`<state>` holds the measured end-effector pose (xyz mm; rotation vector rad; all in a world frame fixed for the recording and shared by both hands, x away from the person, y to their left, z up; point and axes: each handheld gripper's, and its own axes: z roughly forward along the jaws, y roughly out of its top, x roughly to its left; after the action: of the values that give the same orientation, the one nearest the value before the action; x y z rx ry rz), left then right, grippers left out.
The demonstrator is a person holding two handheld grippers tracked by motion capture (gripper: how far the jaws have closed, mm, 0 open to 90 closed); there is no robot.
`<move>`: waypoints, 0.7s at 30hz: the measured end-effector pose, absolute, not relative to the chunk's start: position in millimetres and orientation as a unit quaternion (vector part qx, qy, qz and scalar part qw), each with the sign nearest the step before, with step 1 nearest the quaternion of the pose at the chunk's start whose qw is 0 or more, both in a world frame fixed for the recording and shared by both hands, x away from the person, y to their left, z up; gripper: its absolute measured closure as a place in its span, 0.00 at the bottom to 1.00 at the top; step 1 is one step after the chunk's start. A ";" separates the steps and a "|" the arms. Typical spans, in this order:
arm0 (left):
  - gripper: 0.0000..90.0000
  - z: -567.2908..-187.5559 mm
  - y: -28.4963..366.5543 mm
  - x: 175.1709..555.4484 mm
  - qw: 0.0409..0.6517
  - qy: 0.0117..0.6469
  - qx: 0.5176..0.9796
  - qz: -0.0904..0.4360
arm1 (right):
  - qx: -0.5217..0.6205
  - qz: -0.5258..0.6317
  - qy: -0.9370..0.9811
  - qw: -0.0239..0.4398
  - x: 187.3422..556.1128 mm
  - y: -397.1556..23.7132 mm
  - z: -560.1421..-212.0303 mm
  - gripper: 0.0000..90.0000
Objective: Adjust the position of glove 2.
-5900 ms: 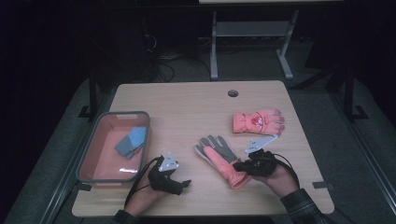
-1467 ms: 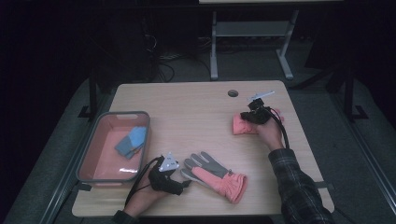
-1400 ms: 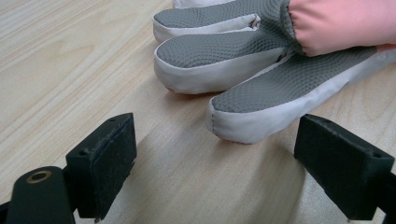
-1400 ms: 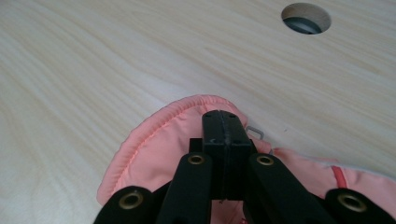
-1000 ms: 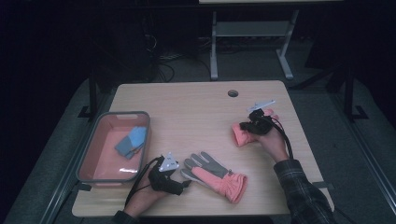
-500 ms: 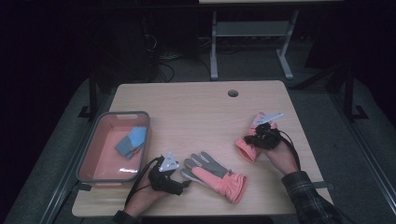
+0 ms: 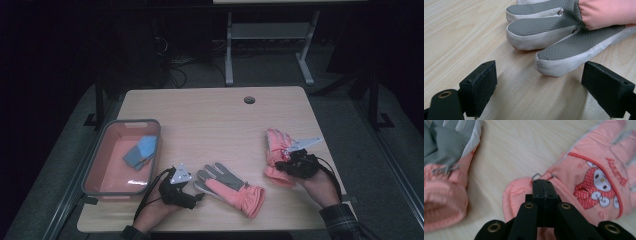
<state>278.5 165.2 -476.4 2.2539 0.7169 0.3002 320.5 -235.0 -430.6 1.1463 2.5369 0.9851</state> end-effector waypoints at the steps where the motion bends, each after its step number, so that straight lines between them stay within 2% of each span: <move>1: 0.14 -476.4 165.2 278.5 0.370 0.279 0.878 0.117 | 0.389 0.332 0.854 0.094 316.0 -237.8 -430.4 1.00; 7: 0.14 -476.4 165.1 278.5 0.370 0.280 0.878 0.117 | 0.391 0.343 0.848 0.099 302.8 -249.5 -425.6 1.00; 10: 0.14 -476.4 165.2 278.6 0.370 0.279 0.878 0.117 | 0.402 0.350 0.838 0.115 313.0 -254.1 -418.7 1.00; 16: 0.14 -476.5 165.2 278.7 0.370 0.279 0.878 0.117 | 0.438 0.341 0.818 0.150 360.0 -258.1 -419.6 1.00; 21: 0.14 -476.4 165.2 278.6 0.370 0.279 0.878 0.117 | 0.453 0.328 0.817 0.139 377.8 -255.0 -431.1 1.00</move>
<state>278.6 165.2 -476.4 2.2538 0.7168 0.3004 377.8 -255.0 -431.1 1.3102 2.3626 0.9472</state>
